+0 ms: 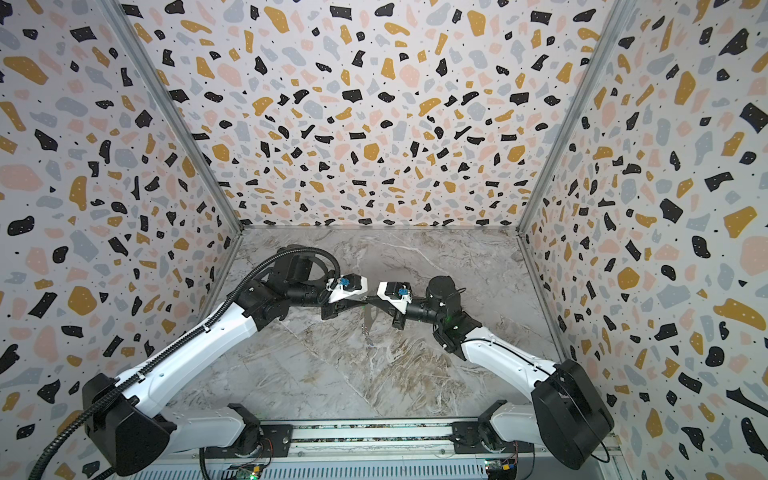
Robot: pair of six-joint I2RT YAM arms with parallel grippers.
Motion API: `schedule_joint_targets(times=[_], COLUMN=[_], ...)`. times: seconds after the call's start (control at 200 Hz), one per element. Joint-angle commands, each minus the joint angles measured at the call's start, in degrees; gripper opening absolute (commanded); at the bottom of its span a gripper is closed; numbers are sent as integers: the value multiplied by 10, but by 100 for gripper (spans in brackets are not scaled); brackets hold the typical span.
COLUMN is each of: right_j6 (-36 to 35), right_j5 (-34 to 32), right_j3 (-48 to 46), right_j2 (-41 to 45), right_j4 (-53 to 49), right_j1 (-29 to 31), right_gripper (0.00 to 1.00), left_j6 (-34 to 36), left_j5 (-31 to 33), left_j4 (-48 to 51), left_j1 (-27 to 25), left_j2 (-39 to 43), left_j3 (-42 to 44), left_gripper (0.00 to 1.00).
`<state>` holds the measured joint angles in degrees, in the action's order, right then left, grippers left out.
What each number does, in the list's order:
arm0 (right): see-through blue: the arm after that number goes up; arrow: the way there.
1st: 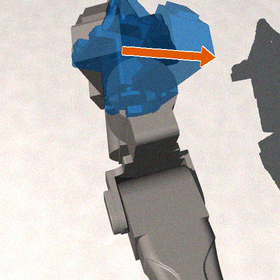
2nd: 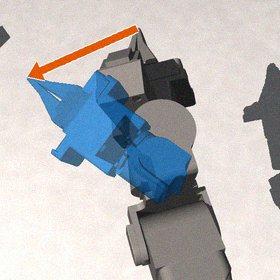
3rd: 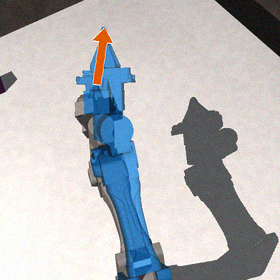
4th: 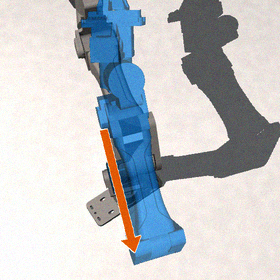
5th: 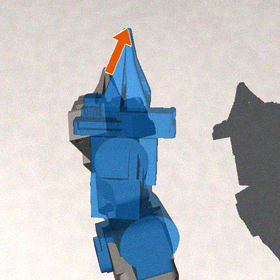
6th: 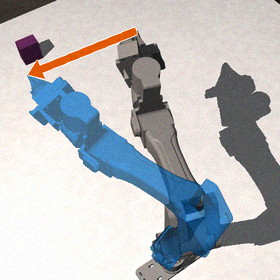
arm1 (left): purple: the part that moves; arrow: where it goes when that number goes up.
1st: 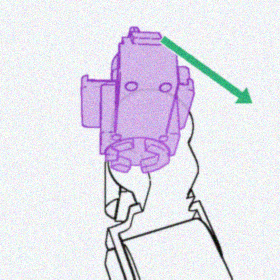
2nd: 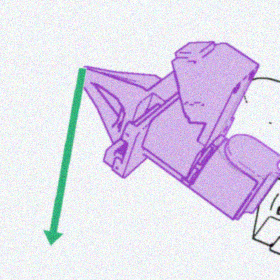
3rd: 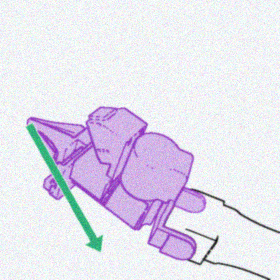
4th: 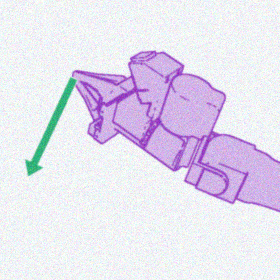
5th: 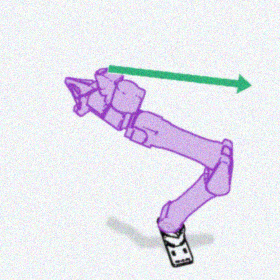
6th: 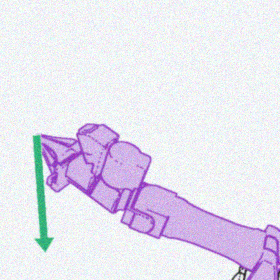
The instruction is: Remove the keys from the keyring
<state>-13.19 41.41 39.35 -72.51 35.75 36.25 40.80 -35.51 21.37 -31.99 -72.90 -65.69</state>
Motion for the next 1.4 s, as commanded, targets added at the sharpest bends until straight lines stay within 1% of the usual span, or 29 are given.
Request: schedule_joint_targets(times=[0.0, 0.105, 0.2, 0.285, 0.496, 0.736, 0.876, 1.121, 1.397], right_j6=[37, 50, 63, 66, 80, 99, 108, 124, 126], right_j5=[7, 9, 10, 14, 12, 11, 12, 9, -4], right_j3=[-5, -10, -17, -15, -16, -20, -20, -20, -18], right_j2=[10, 5, 2, -3, -8, -11, -16, -25, -31], right_j4=[61, 82, 110, 113, 139, 171, 184, 205, 216], right_j1=[-3, -4, -6, -7, -9, -9, -9, -8, -7], right_gripper=[0, 0, 0, 0, 0, 0, 0, 0, 0], left_j6=[-72, -117, -140, -162, -189, -243, -249, -248, -243], left_j5=[-42, -50, -41, -45, -69, -47, -31, -32, -24], left_j4=[-100, -166, -197, -231, -268, -353, -374, -382, -381], left_j1=[32, 40, 40, 40, 40, 39, 38, 28, 10], left_j2=[42, 70, 85, 94, 92, 93, 89, 75, 65], left_j3=[43, 88, 116, 136, 160, 206, 214, 212, 212], left_gripper=[38, 40, 40, 41, 40, 41, 41, 33, 36])
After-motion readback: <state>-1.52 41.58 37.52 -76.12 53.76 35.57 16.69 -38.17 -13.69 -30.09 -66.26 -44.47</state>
